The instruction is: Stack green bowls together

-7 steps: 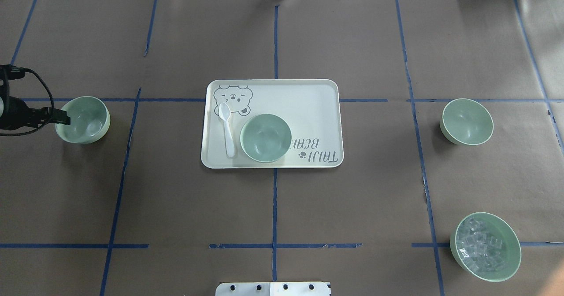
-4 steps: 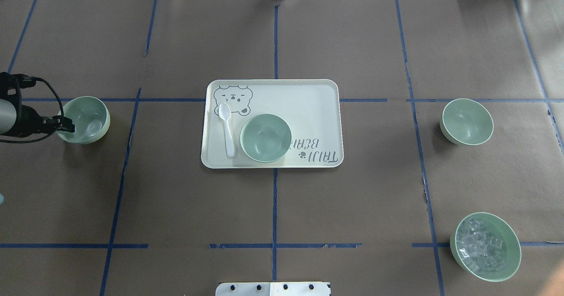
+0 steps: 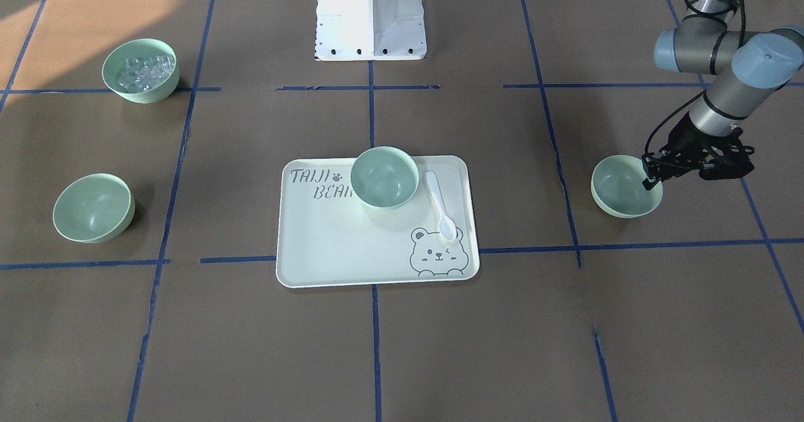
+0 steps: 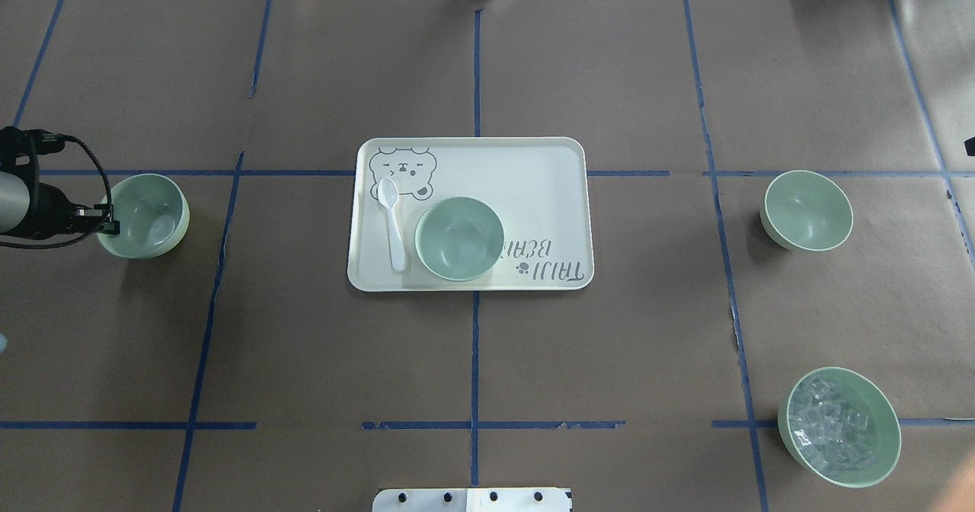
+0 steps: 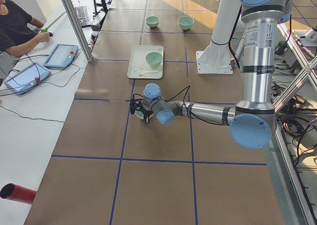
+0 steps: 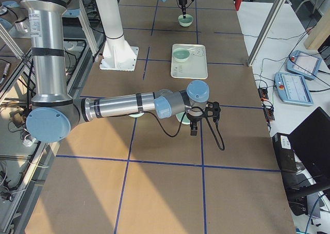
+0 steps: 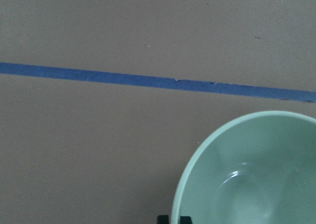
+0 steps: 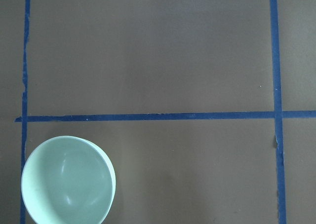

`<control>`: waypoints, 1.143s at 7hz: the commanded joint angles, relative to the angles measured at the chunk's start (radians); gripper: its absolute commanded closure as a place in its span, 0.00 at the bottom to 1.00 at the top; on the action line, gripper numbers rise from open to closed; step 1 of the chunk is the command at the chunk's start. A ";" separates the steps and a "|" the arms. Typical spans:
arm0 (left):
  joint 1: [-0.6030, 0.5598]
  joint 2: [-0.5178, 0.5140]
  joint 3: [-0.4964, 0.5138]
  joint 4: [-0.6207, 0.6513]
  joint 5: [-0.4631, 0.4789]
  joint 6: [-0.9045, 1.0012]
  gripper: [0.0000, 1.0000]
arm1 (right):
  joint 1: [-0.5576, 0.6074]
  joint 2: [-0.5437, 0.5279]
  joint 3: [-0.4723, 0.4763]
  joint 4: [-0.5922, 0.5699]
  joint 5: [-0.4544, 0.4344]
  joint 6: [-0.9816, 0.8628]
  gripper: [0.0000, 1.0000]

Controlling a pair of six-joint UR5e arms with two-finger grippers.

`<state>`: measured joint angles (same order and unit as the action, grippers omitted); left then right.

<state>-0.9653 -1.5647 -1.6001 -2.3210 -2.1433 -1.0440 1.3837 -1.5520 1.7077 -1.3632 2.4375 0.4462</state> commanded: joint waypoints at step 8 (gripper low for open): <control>-0.099 -0.426 -0.152 0.497 -0.130 -0.419 1.00 | -0.359 0.003 -0.175 0.466 -0.256 0.451 0.01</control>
<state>-1.0788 -1.9474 -1.7521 -1.8467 -2.2759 -1.4080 1.0396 -1.5515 1.5464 -0.9007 2.1846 0.8943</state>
